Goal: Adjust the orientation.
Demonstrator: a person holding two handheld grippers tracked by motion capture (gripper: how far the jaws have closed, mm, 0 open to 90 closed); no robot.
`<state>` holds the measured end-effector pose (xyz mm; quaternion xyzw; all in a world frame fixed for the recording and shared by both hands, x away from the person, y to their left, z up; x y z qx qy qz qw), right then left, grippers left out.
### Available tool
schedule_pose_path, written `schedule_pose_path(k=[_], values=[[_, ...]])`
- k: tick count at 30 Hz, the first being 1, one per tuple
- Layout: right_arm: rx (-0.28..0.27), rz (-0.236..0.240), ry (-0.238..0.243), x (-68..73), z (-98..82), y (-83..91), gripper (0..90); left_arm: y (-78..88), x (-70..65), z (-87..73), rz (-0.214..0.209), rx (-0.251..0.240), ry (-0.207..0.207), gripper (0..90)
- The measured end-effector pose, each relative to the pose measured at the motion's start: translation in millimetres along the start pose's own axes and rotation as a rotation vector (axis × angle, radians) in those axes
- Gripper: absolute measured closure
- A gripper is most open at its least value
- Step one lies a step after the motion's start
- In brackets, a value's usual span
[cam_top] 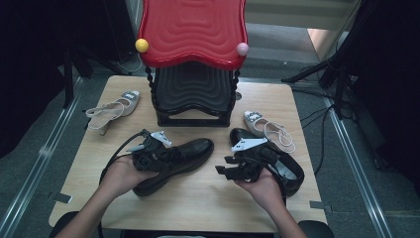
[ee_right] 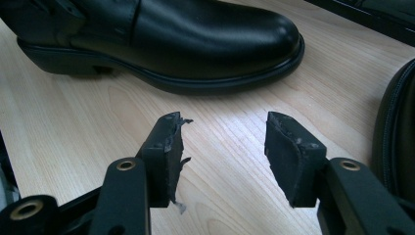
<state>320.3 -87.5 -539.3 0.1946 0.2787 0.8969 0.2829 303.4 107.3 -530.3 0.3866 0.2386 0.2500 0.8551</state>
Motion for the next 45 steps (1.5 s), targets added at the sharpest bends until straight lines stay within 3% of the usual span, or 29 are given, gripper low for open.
schedule_pose_path(k=[5,12,16,19,22,26,30,35,38,45], values=[[0.001,-0.005,-0.004,0.5,-1.0,-1.0,49.8,-5.1,-4.9,3.3,-0.013,-0.015,-0.005,80.9],[0.004,0.0,0.005,4.6,-0.4,-5.0,49.8,-7.7,-6.6,-2.9,-0.032,0.006,-0.019,76.2],[0.005,0.002,0.002,5.4,0.1,-6.1,49.8,-6.4,-9.5,-6.5,-0.08,0.028,-0.007,66.1],[0.003,0.002,0.003,5.9,0.5,-6.0,49.8,-2.6,-8.3,-6.0,-0.072,0.029,-0.006,61.1],[0.005,-0.001,-0.002,6.6,1.3,-4.9,49.8,2.6,-6.7,-6.5,-0.059,0.035,-0.014,57.6],[0.012,0.001,-0.036,7.6,2.5,-4.0,51.6,13.6,-3.4,-5.0,-0.058,0.025,0.005,55.8],[0.019,0.003,-0.035,9.1,2.7,-4.9,51.6,24.6,-2.4,-5.3,-0.084,0.029,0.012,54.6],[0.018,0.007,-0.017,13.6,4.4,-5.6,51.7,40.8,-0.5,-3.4,-0.074,0.006,0.014,53.8],[0.02,0.005,-0.018,15.1,5.1,-6.4,52.1,52.3,3.1,0.4,-0.089,-0.04,0.024,54.1],[0.035,0.016,-0.006,21.8,4.3,-12.7,52.5,69.3,22.4,0.7,-0.053,-0.081,0.05,59.8]])
Point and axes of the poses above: each handheld gripper's, and its own axes: y roughly backward along the jaws, z roughly out of its top, x roughly to its left, the point moved 9 cm from there along -y, roughly forward along the jaws, and after that the axes turned 8 degrees about -x, right-handed, at the moved point
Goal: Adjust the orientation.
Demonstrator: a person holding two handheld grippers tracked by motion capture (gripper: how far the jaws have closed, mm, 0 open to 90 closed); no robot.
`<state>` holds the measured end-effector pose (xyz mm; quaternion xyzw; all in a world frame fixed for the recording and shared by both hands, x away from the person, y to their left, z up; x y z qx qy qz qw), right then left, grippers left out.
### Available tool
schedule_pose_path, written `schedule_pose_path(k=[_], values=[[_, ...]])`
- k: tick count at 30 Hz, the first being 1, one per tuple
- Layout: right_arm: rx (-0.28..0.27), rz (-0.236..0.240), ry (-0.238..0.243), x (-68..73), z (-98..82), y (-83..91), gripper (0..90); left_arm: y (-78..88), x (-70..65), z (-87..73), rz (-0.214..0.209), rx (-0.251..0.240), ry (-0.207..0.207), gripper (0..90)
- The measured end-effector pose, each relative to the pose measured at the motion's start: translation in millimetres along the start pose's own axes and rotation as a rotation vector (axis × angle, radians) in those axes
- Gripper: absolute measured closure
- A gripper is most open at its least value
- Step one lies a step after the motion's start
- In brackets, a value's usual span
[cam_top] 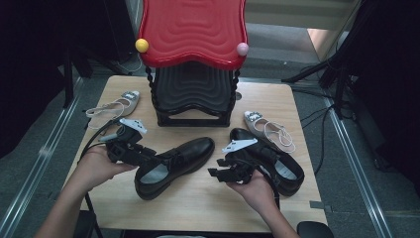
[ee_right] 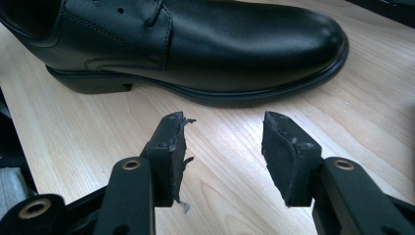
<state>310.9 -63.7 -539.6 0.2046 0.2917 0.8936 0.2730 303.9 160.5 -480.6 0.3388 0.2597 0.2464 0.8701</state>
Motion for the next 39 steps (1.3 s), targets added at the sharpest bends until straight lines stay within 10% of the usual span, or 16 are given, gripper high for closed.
schedule_pose_path(k=[5,22,32,39], values=[[0.006,0.009,0.005,5.1,0.7,-5.4,52.9,3.2,25.9,-6.6,0.086,0.009,-0.01,62.6],[0.057,0.027,0.048,12.7,14.6,-21.1,62.1,-21.8,72.8,-18.2,0.041,0.017,0.025,88.0],[0.031,0.065,0.041,18.7,19.5,-43.0,89.5,-44.2,73.6,-25.4,0.031,0.012,0.006,90.0],[0.022,0.067,0.019,27.7,11.1,-50.2,90.0,-51.5,74.3,-38.0,0.007,-0.009,0.023,90.0]])
Point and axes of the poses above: each handheld gripper's, and its own axes: y roughly backward along the jaws, z roughly out of its top, x roughly to its left, the point moved 9 cm from there along -y, roughly forward along the jaws, and after that the axes turned 8 degrees about -x, right-handed, at the moved point
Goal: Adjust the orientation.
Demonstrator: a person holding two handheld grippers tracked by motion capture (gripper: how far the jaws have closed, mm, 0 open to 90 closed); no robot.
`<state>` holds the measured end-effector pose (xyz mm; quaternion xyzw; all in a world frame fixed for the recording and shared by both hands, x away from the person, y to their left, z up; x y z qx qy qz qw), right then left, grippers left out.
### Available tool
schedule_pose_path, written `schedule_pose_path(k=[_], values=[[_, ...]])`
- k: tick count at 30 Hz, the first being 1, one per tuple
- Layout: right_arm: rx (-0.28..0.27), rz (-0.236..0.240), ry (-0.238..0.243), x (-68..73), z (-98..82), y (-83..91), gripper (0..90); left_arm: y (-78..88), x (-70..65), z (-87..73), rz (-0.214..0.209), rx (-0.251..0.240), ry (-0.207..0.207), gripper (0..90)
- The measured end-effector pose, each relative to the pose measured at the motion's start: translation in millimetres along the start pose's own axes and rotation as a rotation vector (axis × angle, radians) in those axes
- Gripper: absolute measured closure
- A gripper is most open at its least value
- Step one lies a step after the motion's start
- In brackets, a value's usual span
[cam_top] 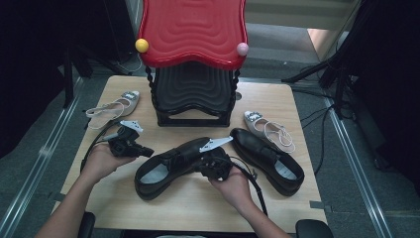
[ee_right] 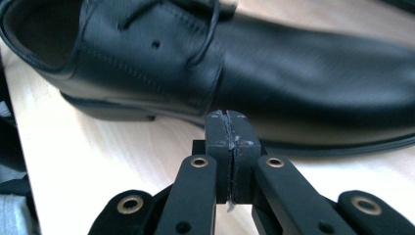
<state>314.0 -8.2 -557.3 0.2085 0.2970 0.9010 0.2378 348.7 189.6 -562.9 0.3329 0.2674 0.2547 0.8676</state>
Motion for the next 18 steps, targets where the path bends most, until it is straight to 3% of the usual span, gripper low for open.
schedule_pose_path(k=[8,18], values=[[0.027,0.003,0.01,6.9,-7.7,-13.9,90.0,-15.5,-7.5,-10.3,-0.027,0.061,0.006,89.6],[0.036,0.011,0.016,5.0,-5.6,-18.1,90.0,-15.2,-9.5,-12.0,-0.003,0.044,0.032,89.9]])
Point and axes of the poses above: each handheld gripper's, and its own axes: y roughly backward along the jaws, z roughly out of its top, x roughly to its left, the point moved 9 cm from there along -y, roughly forward along the jaws, and after that the axes turned 8 degrees about -x, right-handed, at the moved point
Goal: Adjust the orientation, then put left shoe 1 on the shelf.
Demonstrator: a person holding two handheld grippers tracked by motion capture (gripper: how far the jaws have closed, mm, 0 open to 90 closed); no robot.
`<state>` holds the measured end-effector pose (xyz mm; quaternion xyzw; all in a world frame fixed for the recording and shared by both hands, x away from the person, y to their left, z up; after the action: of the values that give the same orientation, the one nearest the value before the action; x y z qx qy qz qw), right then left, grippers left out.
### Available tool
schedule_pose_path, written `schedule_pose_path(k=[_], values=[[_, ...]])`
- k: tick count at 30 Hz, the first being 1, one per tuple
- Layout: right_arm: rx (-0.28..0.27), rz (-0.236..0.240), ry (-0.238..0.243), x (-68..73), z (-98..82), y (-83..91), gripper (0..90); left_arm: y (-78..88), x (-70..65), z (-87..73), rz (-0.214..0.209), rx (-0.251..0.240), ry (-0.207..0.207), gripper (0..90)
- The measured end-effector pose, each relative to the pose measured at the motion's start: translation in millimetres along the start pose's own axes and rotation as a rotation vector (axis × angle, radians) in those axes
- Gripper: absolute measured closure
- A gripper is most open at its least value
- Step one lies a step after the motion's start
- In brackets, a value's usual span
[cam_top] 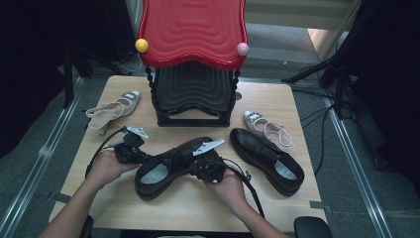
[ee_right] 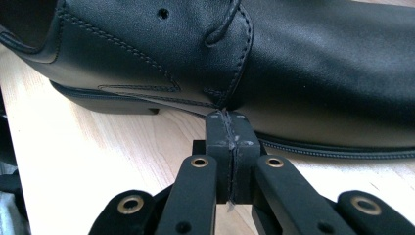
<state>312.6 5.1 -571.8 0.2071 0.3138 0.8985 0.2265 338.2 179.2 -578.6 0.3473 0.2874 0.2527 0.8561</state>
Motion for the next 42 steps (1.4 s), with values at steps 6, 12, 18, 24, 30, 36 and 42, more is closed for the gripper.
schedule_pose_path(k=[6,12,18,24,30,36,42], values=[[0.006,0.0,0.005,-1.3,3.3,-2.4,90.0,2.1,-1.6,-3.3,0.02,-0.006,0.016,90.0],[0.007,-0.003,0.005,-3.5,5.0,-2.9,90.0,1.2,-5.1,-4.9,0.014,-0.008,0.026,90.0],[0.017,-0.008,-0.02,-8.0,5.1,-1.1,90.0,-0.2,-10.7,-5.2,0.013,-0.007,0.019,90.0],[0.019,-0.027,-0.032,-13.8,6.4,0.8,90.0,-3.6,-16.8,-5.8,-0.003,-0.004,0.018,90.0],[0.018,-0.04,-0.05,-21.3,7.1,2.3,90.0,-6.6,-24.1,-4.7,-0.004,-0.001,0.013,90.0],[0.014,-0.052,-0.067,-27.8,8.5,3.8,90.0,-10.0,-30.3,-4.8,-0.009,0.006,-0.009,90.0],[0.017,-0.053,-0.084,-32.0,9.5,4.4,90.0,-11.4,-34.0,-4.4,-0.005,0.006,-0.007,90.0]])
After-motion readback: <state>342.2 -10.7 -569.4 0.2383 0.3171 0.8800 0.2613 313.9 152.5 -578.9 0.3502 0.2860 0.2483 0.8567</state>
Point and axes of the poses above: each handheld gripper's, and its own axes: y roughly backward along the jaws, z roughly out of its top, x roughly to its left, the point moved 9 cm from there along -y, roughly forward along the jaws, and after that the axes turned 8 degrees about -x, right-handed, at the moved point
